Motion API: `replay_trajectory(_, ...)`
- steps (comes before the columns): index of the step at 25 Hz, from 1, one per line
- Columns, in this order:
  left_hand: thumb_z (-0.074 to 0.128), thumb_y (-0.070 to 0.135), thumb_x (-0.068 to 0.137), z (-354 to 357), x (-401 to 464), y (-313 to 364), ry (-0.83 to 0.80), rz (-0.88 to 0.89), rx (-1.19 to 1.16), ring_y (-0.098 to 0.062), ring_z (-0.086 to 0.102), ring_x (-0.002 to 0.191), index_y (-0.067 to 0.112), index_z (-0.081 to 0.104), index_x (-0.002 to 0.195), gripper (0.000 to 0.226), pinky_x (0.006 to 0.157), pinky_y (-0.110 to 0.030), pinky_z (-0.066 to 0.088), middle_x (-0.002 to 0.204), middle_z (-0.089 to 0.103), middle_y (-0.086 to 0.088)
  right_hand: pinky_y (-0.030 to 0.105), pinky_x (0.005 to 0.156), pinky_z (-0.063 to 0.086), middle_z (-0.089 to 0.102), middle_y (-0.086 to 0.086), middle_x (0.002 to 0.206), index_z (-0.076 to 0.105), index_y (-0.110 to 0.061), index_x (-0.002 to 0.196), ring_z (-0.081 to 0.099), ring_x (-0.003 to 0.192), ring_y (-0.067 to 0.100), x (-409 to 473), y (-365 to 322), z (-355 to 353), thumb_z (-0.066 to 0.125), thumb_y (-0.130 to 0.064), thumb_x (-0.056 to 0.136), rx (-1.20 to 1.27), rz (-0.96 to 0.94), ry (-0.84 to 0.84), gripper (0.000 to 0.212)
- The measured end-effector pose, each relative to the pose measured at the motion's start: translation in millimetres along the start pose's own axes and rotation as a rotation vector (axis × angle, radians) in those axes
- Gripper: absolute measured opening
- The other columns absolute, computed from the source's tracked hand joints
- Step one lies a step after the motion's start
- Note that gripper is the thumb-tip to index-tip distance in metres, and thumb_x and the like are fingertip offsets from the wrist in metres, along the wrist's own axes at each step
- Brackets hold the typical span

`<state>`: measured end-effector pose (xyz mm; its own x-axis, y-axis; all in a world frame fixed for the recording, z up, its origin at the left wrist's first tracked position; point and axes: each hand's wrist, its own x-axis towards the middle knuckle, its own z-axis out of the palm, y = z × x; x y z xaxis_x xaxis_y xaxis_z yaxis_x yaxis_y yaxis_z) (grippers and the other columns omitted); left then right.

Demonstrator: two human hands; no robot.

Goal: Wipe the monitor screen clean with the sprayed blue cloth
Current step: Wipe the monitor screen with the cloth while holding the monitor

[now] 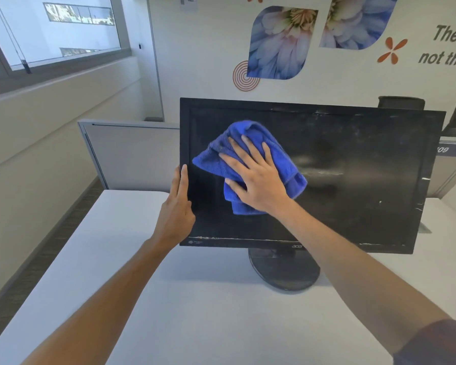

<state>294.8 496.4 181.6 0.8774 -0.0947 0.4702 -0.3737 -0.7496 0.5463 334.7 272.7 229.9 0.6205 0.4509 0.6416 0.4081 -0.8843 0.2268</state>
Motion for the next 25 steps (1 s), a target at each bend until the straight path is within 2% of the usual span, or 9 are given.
replay_trajectory(4, 0.047, -0.010, 0.085, 1, -1, 0, -0.004, -0.003, -0.003, -0.047, 0.058, 0.096, 0.021, 0.002, 0.153, 0.088, 0.074, -0.043, 0.051, 0.162, 0.003, -0.002, 0.046, 0.122, 0.008, 0.024, 0.000, 0.162, 0.035, -0.027, 0.150, 0.014, 0.151, 0.024, -58, -20, 23, 0.043, -0.027, 0.093, 0.026, -0.118, -0.072, 0.057)
replay_trajectory(7, 0.046, -0.009, 0.086, 0, -2, 1, -0.008, -0.010, 0.008, -0.042, 0.060, 0.092, 0.021, 0.000, 0.153, 0.087, 0.071, -0.038, 0.048, 0.163, 0.003, -0.003, 0.046, 0.122, 0.012, 0.018, 0.000, 0.163, 0.032, -0.025, 0.151, 0.016, 0.150, 0.023, -91, -32, 34, 0.041, -0.025, 0.094, 0.030, -0.187, -0.159, 0.058)
replay_trajectory(10, 0.046, -0.009, 0.086, -1, -3, 3, -0.011, -0.015, 0.016, -0.044, 0.060, 0.092, 0.022, 0.001, 0.153, 0.086, 0.071, -0.041, 0.050, 0.163, 0.002, -0.002, 0.044, 0.122, 0.013, 0.021, 0.000, 0.162, 0.034, -0.024, 0.151, 0.017, 0.150, 0.023, -112, -38, 35, 0.043, -0.029, 0.099, 0.057, -0.256, -0.222, 0.053)
replay_trajectory(13, 0.046, -0.008, 0.087, -2, -4, 6, -0.018, -0.020, 0.023, -0.046, 0.060, 0.090, 0.022, 0.001, 0.153, 0.086, 0.072, -0.046, 0.052, 0.163, 0.002, -0.002, 0.044, 0.119, 0.025, 0.032, 0.003, 0.158, 0.046, -0.020, 0.145, 0.026, 0.147, 0.024, -118, -33, 27, 0.052, -0.021, 0.098, 0.108, -0.317, -0.212, 0.047)
replay_trajectory(15, 0.047, -0.008, 0.087, -2, -3, 7, -0.023, -0.024, 0.029, -0.046, 0.060, 0.083, 0.021, 0.001, 0.153, 0.086, 0.070, -0.047, 0.053, 0.163, 0.002, -0.002, 0.045, 0.116, 0.029, 0.041, 0.007, 0.153, 0.055, -0.015, 0.137, 0.034, 0.144, 0.027, -98, -23, 10, 0.057, -0.010, 0.093, 0.164, -0.218, -0.093, 0.045)
replay_trajectory(18, 0.047, -0.009, 0.086, -2, -3, 9, -0.033, -0.044, 0.043, -0.041, 0.060, 0.072, 0.022, -0.002, 0.153, 0.088, 0.066, -0.048, 0.054, 0.163, -0.001, -0.001, 0.046, 0.118, 0.026, 0.040, 0.011, 0.153, 0.055, -0.010, 0.137, 0.031, 0.145, 0.032, -36, 8, -26, 0.038, -0.007, 0.095, 0.201, 0.068, 0.122, 0.045)
replay_trajectory(19, 0.047, -0.009, 0.086, -1, -4, 10, -0.035, -0.043, 0.047, -0.039, 0.059, 0.068, 0.022, -0.002, 0.153, 0.089, 0.064, -0.047, 0.054, 0.163, -0.002, -0.001, 0.046, 0.118, 0.026, 0.039, 0.011, 0.154, 0.054, -0.011, 0.138, 0.030, 0.145, 0.032, -16, 21, -39, 0.038, -0.008, 0.093, 0.164, 0.146, 0.154, 0.048)
replay_trajectory(21, 0.047, -0.010, 0.086, -2, -5, 11, -0.036, -0.034, 0.051, -0.036, 0.058, 0.062, 0.021, -0.002, 0.153, 0.089, 0.060, -0.045, 0.053, 0.163, -0.002, -0.001, 0.047, 0.119, 0.023, 0.033, 0.008, 0.157, 0.049, -0.014, 0.143, 0.025, 0.147, 0.031, 17, 42, -56, 0.043, -0.007, 0.091, 0.090, 0.227, 0.138, 0.052)
replay_trajectory(25, 0.047, -0.012, 0.083, -2, -5, 12, -0.020, -0.027, 0.058, -0.037, 0.055, 0.059, 0.020, 0.000, 0.153, 0.090, 0.058, -0.045, 0.051, 0.163, 0.000, -0.002, 0.045, 0.122, 0.013, 0.021, 0.004, 0.162, 0.035, -0.021, 0.151, 0.014, 0.151, 0.028, 45, 42, -57, 0.044, -0.008, 0.094, 0.007, 0.119, 0.000, 0.059)
